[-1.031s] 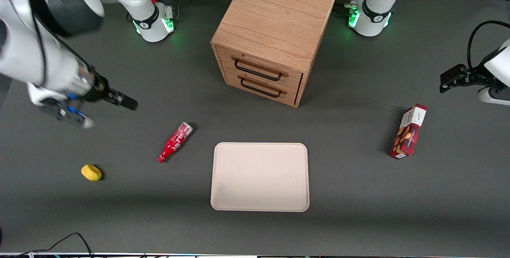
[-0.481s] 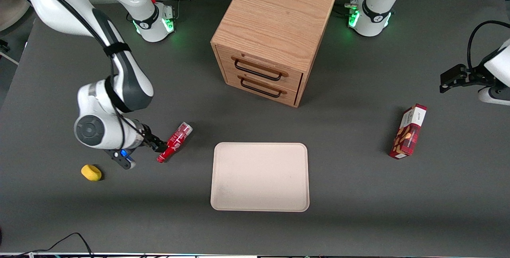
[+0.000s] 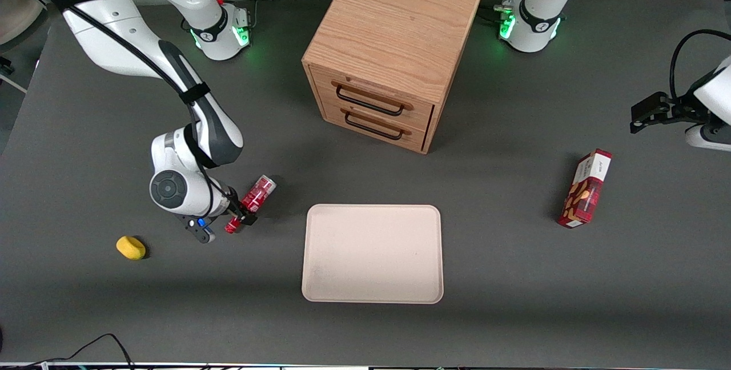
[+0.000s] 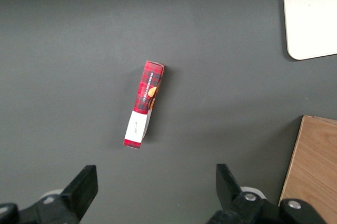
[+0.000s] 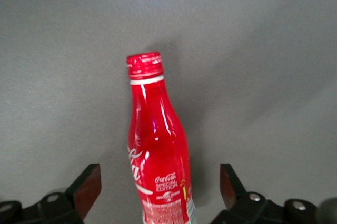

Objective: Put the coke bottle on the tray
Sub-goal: 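Close the right gripper around the bottle's body, then lift the bottle and carry it over the cream tray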

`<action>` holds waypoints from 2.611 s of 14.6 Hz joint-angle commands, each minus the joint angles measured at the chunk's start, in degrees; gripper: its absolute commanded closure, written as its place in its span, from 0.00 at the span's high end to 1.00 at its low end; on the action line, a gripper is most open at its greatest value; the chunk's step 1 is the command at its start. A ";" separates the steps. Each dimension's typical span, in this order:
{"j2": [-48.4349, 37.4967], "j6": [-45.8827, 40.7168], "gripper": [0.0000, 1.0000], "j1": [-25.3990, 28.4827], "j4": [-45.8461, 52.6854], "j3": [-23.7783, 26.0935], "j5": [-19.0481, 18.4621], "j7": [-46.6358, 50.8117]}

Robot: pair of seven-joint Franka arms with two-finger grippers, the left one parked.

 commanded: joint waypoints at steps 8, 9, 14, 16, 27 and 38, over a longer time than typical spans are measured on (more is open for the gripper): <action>2.32 7.20 0.95 0.42 -3.58 -0.02 -2.75 2.00; 2.41 7.20 0.60 0.42 -3.49 -0.02 -2.83 1.91; 1.97 6.85 0.00 0.59 -3.23 -0.02 -2.84 1.47; 1.27 6.68 0.00 0.59 -3.14 0.16 -2.84 1.12; -11.30 -28.18 0.00 -0.20 19.05 -1.51 -1.96 -28.14; 9.06 -24.11 0.00 3.92 42.65 10.88 -2.22 -29.38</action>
